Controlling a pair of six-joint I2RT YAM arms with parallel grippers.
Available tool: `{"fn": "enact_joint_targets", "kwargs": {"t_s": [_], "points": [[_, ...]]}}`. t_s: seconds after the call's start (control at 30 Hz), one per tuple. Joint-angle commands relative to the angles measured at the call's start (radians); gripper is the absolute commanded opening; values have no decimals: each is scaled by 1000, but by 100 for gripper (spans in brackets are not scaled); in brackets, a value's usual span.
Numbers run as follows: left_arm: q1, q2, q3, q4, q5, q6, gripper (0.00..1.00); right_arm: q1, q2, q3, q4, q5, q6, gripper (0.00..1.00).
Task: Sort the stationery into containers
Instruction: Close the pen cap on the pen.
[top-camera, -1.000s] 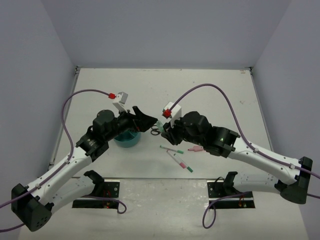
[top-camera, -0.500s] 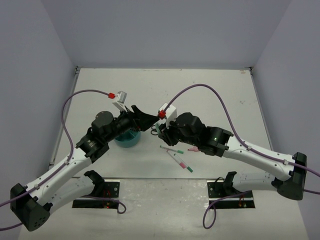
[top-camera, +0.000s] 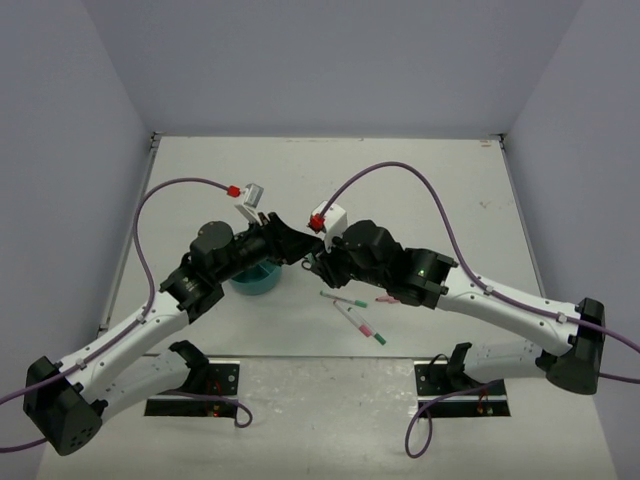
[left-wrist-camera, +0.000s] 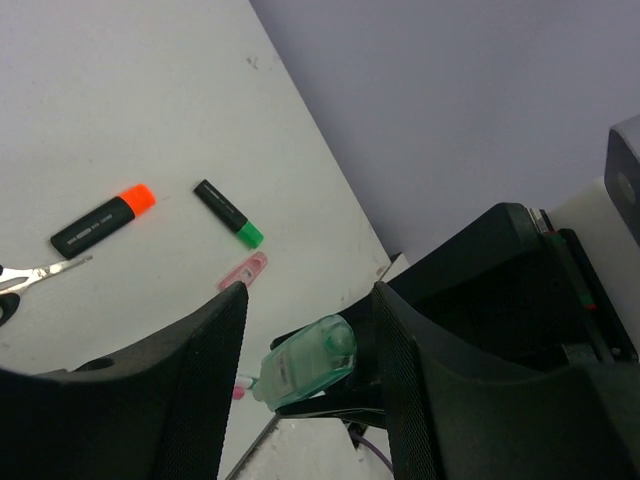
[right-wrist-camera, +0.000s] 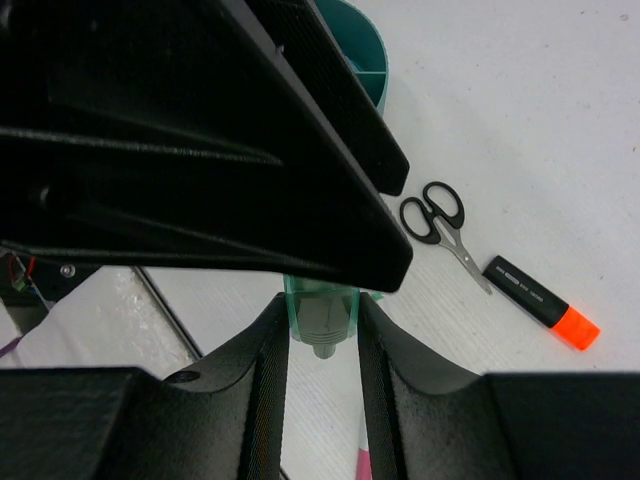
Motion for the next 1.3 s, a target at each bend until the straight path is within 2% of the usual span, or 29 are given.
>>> {"fn": "enact_joint_targets", "kwargs": {"t_s": [0.0, 0.07, 0.17, 0.23, 0.27, 0.4, 0.57, 0.63, 0.73, 0.8, 1.0, 1.13, 1.27], "points": [[-17, 4, 6, 85, 50, 8, 49, 4, 23, 78, -16, 44, 32, 0], [-23, 10, 9, 83, 47, 19, 34, 6, 28, 91, -22, 44, 41, 0], [-26, 24, 9, 80, 48, 27, 19, 6, 29, 103, -19, 30, 48, 0], [-29, 36, 9, 79, 51, 36, 3, 5, 30, 111, -18, 20, 51, 0], [-29, 40, 12, 77, 48, 38, 0, 4, 32, 114, -19, 20, 51, 0], [-29, 45, 35, 22, -5, 77, 0, 6, 25, 108, -23, 22, 54, 0], [-29, 7, 75, -97, -151, 131, 0, 5, -3, 45, -1, -11, 46, 3], [-29, -22, 83, -111, -192, 136, 0, 5, -15, 4, 20, -19, 48, 12], [-29, -66, 96, -107, -216, 138, 0, 6, -30, -53, 40, -34, 68, 39], [-29, -75, 112, -102, -206, 140, 0, 4, -37, -75, 52, -41, 81, 47], [-28, -83, 119, -62, -151, 147, 0, 3, -105, -98, 66, -62, 95, 55], [-29, -75, 106, -25, -56, 146, 0, 0, -142, -97, 68, -38, 85, 55], [-29, -73, 105, -27, -47, 130, 0, -1, -167, -91, 76, -55, 75, 51]]}}
